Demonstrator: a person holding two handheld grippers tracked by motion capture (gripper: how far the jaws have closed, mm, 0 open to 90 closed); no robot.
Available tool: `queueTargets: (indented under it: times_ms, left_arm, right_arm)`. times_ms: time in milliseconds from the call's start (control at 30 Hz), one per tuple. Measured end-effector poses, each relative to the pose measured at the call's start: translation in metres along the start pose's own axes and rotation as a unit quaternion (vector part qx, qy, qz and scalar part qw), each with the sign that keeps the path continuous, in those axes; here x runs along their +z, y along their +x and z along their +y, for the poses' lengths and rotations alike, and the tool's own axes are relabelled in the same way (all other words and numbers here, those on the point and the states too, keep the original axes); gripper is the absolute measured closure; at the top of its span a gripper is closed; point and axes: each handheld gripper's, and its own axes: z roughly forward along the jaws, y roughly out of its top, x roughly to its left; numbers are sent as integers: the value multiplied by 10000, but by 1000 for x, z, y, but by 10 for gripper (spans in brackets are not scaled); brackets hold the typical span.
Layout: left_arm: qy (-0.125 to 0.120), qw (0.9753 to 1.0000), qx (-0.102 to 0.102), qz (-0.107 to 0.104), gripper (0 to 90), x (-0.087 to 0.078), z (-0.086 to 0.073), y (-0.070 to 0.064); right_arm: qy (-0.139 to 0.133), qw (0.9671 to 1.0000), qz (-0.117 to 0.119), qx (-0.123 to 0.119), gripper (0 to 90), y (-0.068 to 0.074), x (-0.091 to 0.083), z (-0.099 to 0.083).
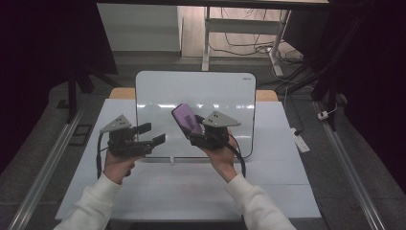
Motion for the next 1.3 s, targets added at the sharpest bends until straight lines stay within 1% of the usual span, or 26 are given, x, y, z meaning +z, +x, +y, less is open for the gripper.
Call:
queueTargets:
  times_ms: [100,233,333,400,433,467,500,600,633,767,833,867,900,933,1000,1100,1167,1233,1300]
  left_arm:
    - [27,10000,1,10,245,11,8,0]
    - [41,9999,-99,-36,277,24,15,4]
    - [76,9999,-121,-84,321,32,18,5]
    - [88,9997,-143,-162,360,36,20,5]
    - [106,9997,-140,-155,380,38,20,5]
    - [118,9997,-156,-166,400,39,20,5]
    - [118,9995,-192,-238,425,40,20,5]
    - [87,9990,-248,-367,535,40,21,5]
    - [84,9990,-255,-348,560,39,21,5]
    - [52,9982,-400,-433,608,37,22,7]
    - [33,9984,-389,-412,619,35,23,7]
    - [11,9989,-346,-319,625,33,24,6]
    - [-6,9993,-288,-220,628,30,25,6]
    - [-1,9996,-254,-142,629,27,27,7]
    - [8,9997,-249,-26,630,20,31,11]
    - [15,9994,-215,259,630,6,40,18]
    - [28,9988,-179,463,630,-3,48,23]
    - [54,9978,-139,641,630,-9,55,28]
    - [89,9967,-130,794,629,-14,61,33]
  right_arm:
    - [-36,10000,33,3,410,2,0,-5]
    - [-54,10000,44,-20,410,6,2,-8]
    - [-47,10000,72,-15,410,7,4,-10]
    - [-51,9999,109,-55,410,9,5,-10]
    - [-72,9999,134,-62,410,10,5,-10]
    - [-93,9998,122,-84,410,11,6,-10]
    - [-109,9998,114,-98,410,12,6,-10]
    - [-123,9998,98,-140,410,15,7,-10]
    - [-129,9998,95,-140,409,15,7,-10]
    - [-157,9997,133,-123,407,16,10,-10]
    - [-150,9997,155,-142,401,16,10,-10]
    - [-150,9996,195,-120,386,15,10,-9]
    - [-158,9996,200,-94,350,15,9,-9]
    - [-173,9997,158,-72,316,15,6,-9]
    - [-184,9997,170,-43,302,12,-1,-8]
    - [-202,9997,118,64,298,3,-17,-10]
    - [-189,9997,9,145,298,-5,-31,-13]
    - [-157,9994,-207,236,298,-14,-48,-19]
    - [-108,9989,-351,295,298,-23,-62,-24]
